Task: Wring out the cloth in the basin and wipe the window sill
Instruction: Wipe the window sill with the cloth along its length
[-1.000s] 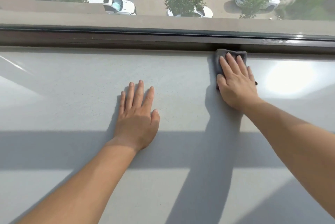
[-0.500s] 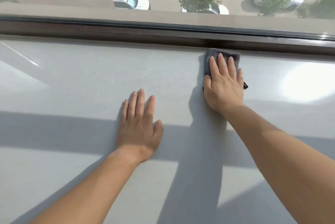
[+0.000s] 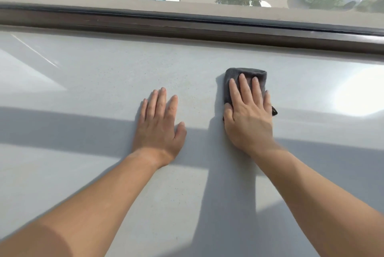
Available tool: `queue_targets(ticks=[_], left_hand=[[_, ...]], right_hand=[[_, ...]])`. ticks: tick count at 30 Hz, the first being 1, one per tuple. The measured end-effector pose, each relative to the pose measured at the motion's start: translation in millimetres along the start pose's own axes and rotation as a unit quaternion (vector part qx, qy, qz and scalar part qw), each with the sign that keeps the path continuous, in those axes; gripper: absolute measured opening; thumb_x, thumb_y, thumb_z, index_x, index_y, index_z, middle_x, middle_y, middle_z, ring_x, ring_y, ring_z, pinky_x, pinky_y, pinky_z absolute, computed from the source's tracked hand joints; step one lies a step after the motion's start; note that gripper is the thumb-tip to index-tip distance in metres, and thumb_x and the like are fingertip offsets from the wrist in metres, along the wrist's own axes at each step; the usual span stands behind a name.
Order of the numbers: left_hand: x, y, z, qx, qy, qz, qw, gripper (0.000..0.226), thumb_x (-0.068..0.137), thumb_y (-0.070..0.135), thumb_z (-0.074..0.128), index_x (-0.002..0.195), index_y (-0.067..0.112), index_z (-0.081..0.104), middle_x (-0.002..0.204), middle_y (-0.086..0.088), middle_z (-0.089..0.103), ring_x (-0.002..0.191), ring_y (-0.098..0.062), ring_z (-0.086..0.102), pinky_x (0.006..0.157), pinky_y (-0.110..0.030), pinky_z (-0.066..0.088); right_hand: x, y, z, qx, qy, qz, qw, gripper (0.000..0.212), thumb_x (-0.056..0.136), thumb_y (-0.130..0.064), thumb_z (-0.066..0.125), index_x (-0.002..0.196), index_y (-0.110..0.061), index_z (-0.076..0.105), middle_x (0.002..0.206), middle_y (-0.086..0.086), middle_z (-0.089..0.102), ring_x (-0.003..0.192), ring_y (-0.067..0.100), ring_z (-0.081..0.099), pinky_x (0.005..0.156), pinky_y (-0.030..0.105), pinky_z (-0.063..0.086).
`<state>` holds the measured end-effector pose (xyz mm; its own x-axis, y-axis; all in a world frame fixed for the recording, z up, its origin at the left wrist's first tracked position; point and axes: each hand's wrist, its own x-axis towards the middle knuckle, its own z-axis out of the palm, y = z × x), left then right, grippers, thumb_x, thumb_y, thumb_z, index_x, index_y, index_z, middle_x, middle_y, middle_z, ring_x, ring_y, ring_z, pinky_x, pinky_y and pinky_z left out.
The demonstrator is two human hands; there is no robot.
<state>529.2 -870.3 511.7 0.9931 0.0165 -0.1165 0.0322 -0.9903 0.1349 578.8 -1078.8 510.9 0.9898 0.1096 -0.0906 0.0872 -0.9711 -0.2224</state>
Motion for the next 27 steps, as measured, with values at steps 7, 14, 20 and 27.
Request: queue_targets(ticks=[7, 14, 20, 27], left_hand=[[0, -5, 1, -0.029, -0.003, 0.004, 1.000, 0.074, 0.088, 0.046, 0.020, 0.156, 0.019, 0.014, 0.166, -0.009, -0.003, 0.152, -0.019, -0.010, 0.122, -0.040, -0.009], [-37, -11, -11, -0.099, 0.040, 0.073, 0.992, 0.059, 0.093, 0.040, 0.029, 0.145, 0.015, 0.039, 0.163, -0.009, 0.020, 0.151, -0.023, 0.008, 0.123, -0.042, -0.005], [-103, -17, -6, -0.101, 0.004, 0.030, 0.994, 0.059, 0.094, 0.043, 0.026, 0.146, 0.020, 0.042, 0.163, -0.009, 0.019, 0.151, -0.020, 0.005, 0.122, -0.041, -0.008], [-112, -22, 1, -0.015, -0.041, 0.046, 0.998, 0.065, 0.094, 0.043, 0.006, 0.157, 0.027, 0.000, 0.164, -0.002, -0.018, 0.148, -0.015, -0.025, 0.120, -0.044, -0.015]], right_hand=[[-28, 27, -5, -0.024, -0.013, -0.093, 0.995, 0.062, 0.098, -0.040, 0.027, 0.158, -0.031, 0.020, 0.168, -0.007, 0.012, 0.155, 0.020, 0.002, 0.125, 0.045, 0.002], [-95, -34, 17, 0.000, 0.003, -0.082, 0.997, 0.064, 0.096, -0.042, 0.033, 0.158, -0.028, 0.023, 0.168, -0.002, 0.014, 0.155, 0.025, 0.003, 0.123, 0.051, 0.007], [-89, 7, 5, -0.013, -0.028, -0.085, 0.996, 0.064, 0.095, -0.044, 0.028, 0.158, -0.034, 0.021, 0.168, -0.010, 0.011, 0.155, 0.016, 0.000, 0.125, 0.042, 0.000], [-118, -18, 14, -0.002, 0.008, -0.020, 1.000, 0.065, 0.097, -0.048, 0.027, 0.159, -0.027, 0.022, 0.168, -0.001, 0.013, 0.155, 0.025, 0.003, 0.124, 0.048, 0.005]])
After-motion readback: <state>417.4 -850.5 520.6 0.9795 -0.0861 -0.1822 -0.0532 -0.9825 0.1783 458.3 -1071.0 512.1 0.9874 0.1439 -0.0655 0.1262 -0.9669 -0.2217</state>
